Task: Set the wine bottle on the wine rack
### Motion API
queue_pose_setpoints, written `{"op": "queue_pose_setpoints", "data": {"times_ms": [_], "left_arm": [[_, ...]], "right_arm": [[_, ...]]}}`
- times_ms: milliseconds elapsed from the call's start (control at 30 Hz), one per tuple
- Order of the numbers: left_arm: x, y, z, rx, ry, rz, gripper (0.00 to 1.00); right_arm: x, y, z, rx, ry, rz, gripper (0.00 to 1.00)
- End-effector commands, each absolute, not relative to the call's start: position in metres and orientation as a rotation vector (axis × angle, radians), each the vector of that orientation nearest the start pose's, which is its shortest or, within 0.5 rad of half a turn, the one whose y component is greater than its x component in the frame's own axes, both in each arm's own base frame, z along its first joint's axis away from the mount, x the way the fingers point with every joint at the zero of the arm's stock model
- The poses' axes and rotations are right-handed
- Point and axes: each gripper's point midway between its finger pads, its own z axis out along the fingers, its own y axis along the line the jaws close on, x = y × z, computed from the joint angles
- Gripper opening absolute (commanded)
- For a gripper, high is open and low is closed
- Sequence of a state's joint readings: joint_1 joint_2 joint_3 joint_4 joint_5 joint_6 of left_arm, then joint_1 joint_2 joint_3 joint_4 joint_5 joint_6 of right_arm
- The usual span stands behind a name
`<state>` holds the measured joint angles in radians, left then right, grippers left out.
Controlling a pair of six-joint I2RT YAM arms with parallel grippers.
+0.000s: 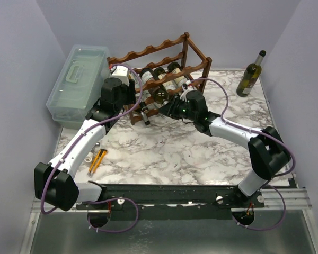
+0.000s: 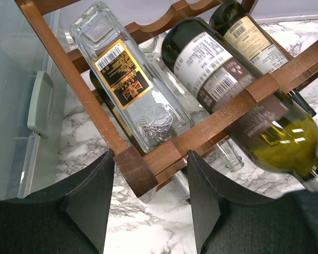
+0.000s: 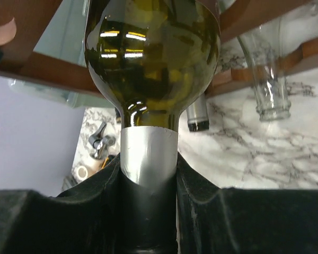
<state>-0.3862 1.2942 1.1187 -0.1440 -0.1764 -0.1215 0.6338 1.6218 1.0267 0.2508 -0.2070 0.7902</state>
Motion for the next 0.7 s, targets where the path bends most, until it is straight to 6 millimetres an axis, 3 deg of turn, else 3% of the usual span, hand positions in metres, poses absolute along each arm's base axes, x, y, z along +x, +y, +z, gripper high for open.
{"op": "queue_pose_setpoints", "data": {"times_ms": [0,233,467,667], "left_arm": [[0.397,-0.146,0.251,0.205,1.916,-0.195,0.44],[0.398,-0.147,0.247,0.209,1.929,-0.197,0.42],[0.399,-0.147,0.245,0.212,1.935,-0.190,0.41],[0.399,-0.147,0.244,0.213,1.938,-0.190,0.40]], "right_arm": [[0.388,0.358,0.233,-0.037,1.831,1.155,0.01],[0.410,0.363,0.219,0.018,1.809,1.130,0.01],[0.421,0.370,0.225,-0.042,1.744,1.110,0.01],[0.433,0.374,0.218,-0.077,1.743,1.079,0.01]]}}
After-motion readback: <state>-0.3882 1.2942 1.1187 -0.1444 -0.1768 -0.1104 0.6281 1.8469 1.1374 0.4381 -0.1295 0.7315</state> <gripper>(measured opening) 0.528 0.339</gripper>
